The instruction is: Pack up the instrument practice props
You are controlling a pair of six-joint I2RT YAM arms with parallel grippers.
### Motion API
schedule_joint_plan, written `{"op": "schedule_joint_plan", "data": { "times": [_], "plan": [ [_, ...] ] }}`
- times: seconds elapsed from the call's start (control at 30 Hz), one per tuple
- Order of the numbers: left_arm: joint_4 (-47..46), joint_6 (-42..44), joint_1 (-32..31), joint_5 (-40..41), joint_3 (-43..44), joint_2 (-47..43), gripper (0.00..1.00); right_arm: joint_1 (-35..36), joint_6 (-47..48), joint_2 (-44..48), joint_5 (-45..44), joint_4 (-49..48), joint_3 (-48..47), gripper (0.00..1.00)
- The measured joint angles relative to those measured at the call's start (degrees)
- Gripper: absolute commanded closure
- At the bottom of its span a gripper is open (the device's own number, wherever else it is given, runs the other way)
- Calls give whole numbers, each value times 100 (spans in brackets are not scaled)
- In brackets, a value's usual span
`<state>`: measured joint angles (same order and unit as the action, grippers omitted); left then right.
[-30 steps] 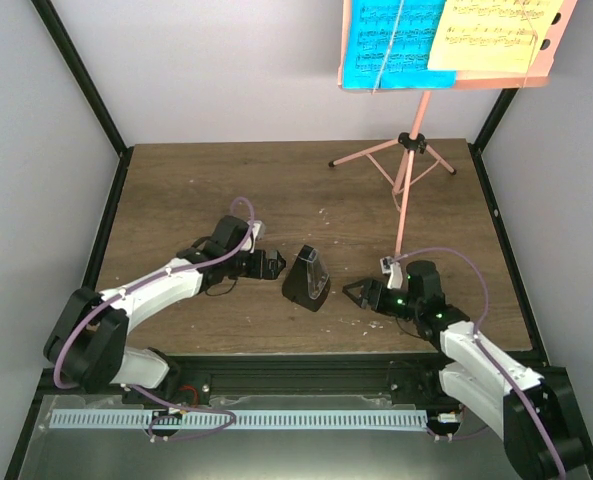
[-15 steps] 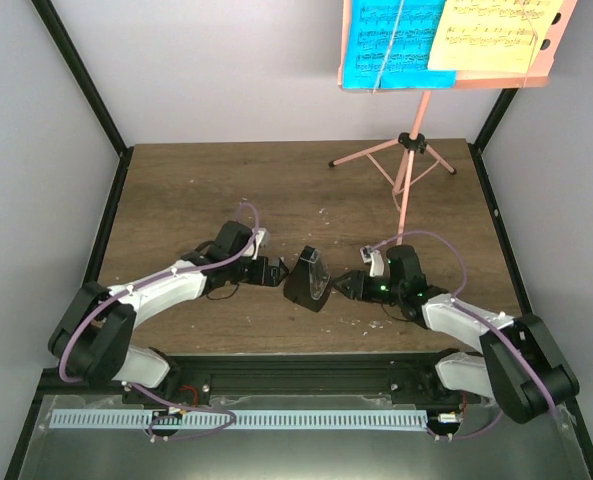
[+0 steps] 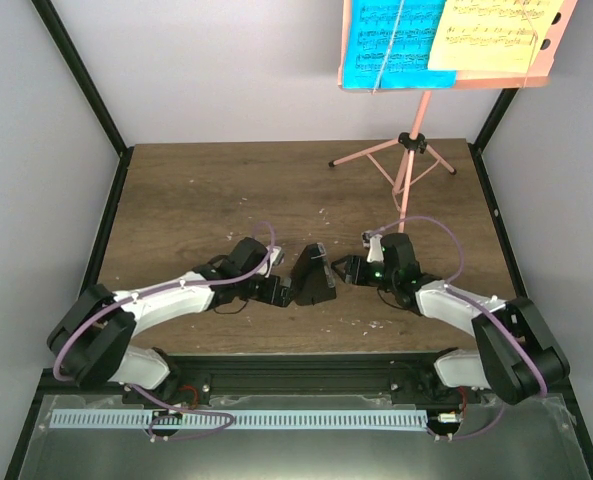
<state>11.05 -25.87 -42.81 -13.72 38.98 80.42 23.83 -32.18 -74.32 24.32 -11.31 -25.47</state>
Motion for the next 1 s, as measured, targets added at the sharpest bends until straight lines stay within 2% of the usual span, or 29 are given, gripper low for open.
{"op": "schedule_joint_plan", "data": {
  "times": [0.2,0.37,0.5,0.6,0.87,1.0],
  "plan": [
    [658,247,2,339,221,-813,2,-2,166,850,-627,352,35,12],
    [1497,1137,22,66,1585,-1187,0,-24,302,1827,-739,448,308,3],
    [1838,2129,39,-627,2811,-835,0,-31,396,2599,-407,378,684,0],
    [1976,2702,39,-920,3259,-367,0,-35,428,3257,55,149,1058,0],
    [2114,3442,44,-1362,3377,756,1,-39,455,3993,1010,-160,1408,0],
    [1987,3602,44,-1338,3346,1054,6,-39,439,4260,1156,-262,1587,0]
  ]
}}
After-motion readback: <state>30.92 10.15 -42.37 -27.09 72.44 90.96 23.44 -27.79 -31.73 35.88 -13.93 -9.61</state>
